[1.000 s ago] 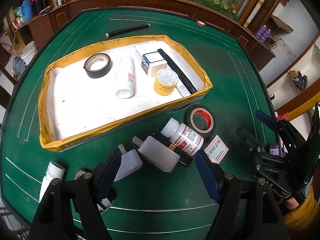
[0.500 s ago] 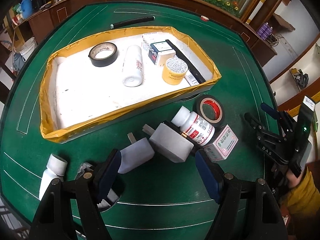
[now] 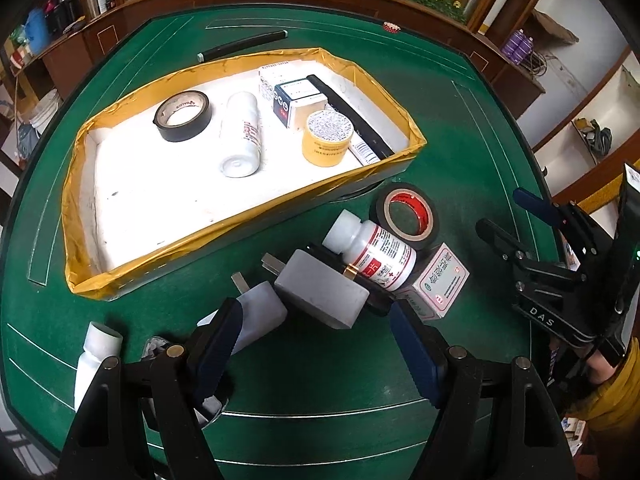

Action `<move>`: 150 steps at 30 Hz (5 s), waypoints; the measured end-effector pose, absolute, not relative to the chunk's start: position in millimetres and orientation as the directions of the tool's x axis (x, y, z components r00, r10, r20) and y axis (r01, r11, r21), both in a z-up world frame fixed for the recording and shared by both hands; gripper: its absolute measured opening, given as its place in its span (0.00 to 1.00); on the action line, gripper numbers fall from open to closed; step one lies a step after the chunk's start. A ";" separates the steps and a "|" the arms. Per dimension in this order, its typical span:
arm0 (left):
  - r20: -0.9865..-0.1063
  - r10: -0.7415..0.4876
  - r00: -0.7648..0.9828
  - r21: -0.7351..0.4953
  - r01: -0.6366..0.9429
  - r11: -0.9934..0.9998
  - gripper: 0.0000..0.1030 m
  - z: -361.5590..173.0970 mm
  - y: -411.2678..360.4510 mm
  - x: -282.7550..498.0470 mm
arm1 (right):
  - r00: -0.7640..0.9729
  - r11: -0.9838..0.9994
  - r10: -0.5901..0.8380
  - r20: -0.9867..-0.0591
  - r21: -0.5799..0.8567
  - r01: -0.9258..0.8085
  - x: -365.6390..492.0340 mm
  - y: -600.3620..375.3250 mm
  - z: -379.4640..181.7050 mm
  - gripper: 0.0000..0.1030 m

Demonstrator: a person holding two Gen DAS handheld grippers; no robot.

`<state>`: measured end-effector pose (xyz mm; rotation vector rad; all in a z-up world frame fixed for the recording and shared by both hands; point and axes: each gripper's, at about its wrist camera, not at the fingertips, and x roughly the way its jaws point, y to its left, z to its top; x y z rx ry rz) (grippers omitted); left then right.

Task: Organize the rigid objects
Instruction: 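Move left tool toward white rectangular block while right tool approaches pink-labelled medicine box, then grasp white rectangular block with left tool while right tool grasps medicine box, then lift white block toward tray with left tool while right tool carries medicine box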

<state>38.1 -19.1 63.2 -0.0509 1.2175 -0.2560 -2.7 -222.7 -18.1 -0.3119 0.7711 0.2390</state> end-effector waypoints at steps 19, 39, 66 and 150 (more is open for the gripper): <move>-0.927 -0.198 0.319 -0.138 0.201 0.970 0.77 62.4 -19.8 35.4 | 0.453 0.860 0.370 -0.811 0.113 -0.498 -19.2 -182.0 -27.7 0.64; -0.920 -0.109 0.376 0.067 0.427 0.902 0.55 54.0 -70.8 31.4 | 0.609 0.941 0.180 -0.773 -0.045 -0.336 -58.2 -209.5 -27.2 0.45; -0.925 -0.194 0.326 -0.043 0.420 0.907 0.55 65.4 -95.6 -21.2 | 0.728 0.948 0.116 -0.676 -0.143 -0.283 -94.4 -249.0 -24.2 0.45; -0.830 -0.273 0.486 -0.170 0.246 0.954 0.56 126.3 3.0 22.2 | 0.676 0.914 0.272 -0.685 -0.036 -0.403 -59.0 -176.4 18.4 0.45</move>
